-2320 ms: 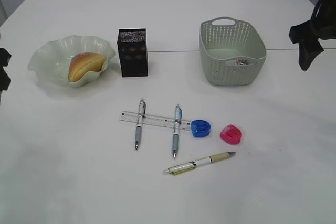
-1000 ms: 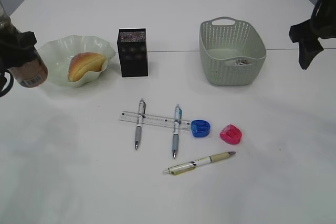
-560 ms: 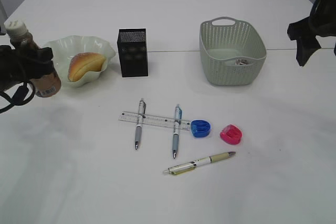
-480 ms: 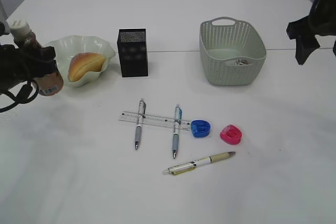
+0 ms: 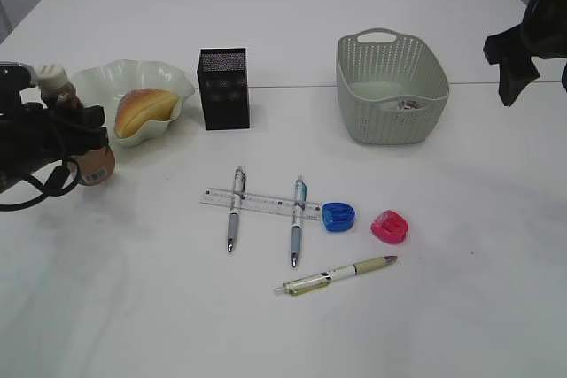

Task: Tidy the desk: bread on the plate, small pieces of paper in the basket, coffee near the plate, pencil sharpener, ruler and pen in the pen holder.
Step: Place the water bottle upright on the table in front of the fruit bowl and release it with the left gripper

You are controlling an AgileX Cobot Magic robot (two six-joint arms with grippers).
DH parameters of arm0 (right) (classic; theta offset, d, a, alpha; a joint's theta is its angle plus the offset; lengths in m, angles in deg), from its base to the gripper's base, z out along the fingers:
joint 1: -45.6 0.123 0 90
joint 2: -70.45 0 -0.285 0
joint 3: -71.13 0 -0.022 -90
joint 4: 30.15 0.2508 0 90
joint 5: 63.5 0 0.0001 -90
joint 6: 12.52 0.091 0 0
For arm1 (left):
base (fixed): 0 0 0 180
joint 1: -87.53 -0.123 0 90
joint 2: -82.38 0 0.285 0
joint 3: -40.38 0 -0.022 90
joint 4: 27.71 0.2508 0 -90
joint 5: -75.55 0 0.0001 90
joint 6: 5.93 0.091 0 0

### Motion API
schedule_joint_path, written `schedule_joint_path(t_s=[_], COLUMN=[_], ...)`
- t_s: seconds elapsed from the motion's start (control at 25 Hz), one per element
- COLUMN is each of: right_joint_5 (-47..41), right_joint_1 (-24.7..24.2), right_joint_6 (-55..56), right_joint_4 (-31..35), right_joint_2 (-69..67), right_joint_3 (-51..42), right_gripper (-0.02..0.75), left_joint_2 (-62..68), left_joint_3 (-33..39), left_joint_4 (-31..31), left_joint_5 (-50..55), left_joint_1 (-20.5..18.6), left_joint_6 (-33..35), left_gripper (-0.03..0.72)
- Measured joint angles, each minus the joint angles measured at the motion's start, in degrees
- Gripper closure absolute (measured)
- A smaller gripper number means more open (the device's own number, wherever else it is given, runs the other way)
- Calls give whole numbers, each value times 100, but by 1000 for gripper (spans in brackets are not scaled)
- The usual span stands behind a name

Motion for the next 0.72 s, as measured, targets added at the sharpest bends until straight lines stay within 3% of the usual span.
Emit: schedule_joint_path(t_s=[0.72], right_joint_5=[0], right_joint_1=[0], right_joint_6=[0], right_joint_4=[-22], right_joint_2=[0], right_joint_3=[0], right_gripper=[174], left_joint_2=[506], left_joint_3=[-187], left_joint_4=[34], left_joint_5=[-179], left_joint_1=[0], left_joint_6=[0], left_gripper=[344])
